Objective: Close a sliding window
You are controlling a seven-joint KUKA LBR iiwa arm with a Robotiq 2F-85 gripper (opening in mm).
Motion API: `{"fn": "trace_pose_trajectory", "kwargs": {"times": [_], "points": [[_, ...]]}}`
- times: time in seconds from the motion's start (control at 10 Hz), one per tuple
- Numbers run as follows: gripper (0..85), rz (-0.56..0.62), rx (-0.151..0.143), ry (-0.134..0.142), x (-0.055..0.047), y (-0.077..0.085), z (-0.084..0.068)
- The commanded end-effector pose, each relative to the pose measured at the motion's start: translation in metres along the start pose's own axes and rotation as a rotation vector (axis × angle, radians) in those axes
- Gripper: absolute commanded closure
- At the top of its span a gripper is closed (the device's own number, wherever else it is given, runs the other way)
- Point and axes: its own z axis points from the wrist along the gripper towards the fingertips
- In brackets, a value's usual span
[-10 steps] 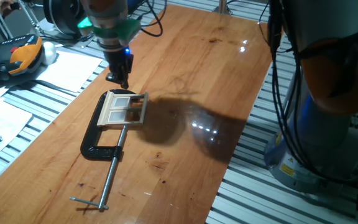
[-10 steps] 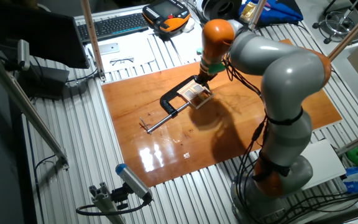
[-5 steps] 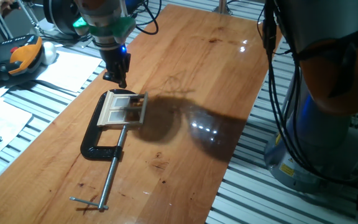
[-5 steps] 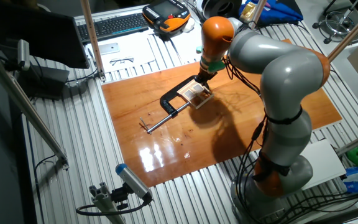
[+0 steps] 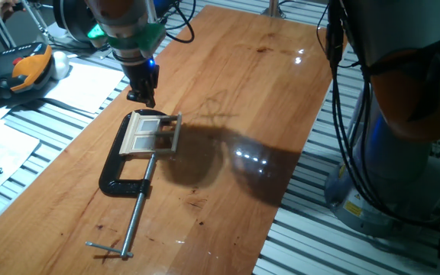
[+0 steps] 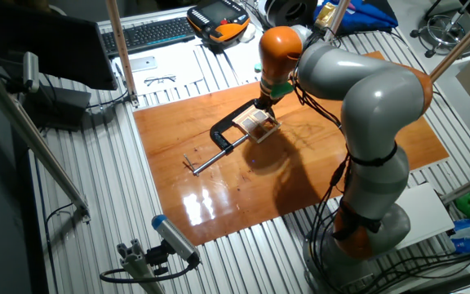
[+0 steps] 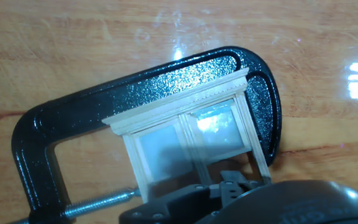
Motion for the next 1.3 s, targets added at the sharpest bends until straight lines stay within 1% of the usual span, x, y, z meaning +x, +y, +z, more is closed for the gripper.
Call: {"fn": "trace_pose_trajectory", "kwargs": {"times": [0.0, 0.2, 0.3, 0.4, 0.5, 0.6, 0.7, 0.8, 0.9, 1.1, 1.2], "points": [[85.0, -0.005, -0.006, 0.000, -0.0004, -0.0009, 0.0020], [85.0, -0.001, -0.037, -0.018, -0.0004, -0.0009, 0.0020], [85.0, 0.018, -0.049, -0.056, -0.0004, -0.0009, 0.0020], [85.0, 0.061, -0.083, -0.061, -0.0004, -0.0009, 0.0020], [85.0, 0.076, -0.112, -0.044, -0.0004, -0.0009, 0.0020], [85.0, 0.059, -0.079, 0.000, -0.0004, -0.0009, 0.0020], [85.0, 0.037, -0.043, 0.034, -0.0004, -0.0009, 0.0020], [85.0, 0.009, 0.007, 0.094, -0.0004, -0.0009, 0.0020], [85.0, -0.005, 0.023, 0.111, -0.0004, -0.0009, 0.0020], [85.0, -0.004, 0.016, 0.078, -0.0004, -0.0009, 0.0020], [85.0, -0.002, -0.005, 0.056, -0.0004, -0.0009, 0.0020]]}}
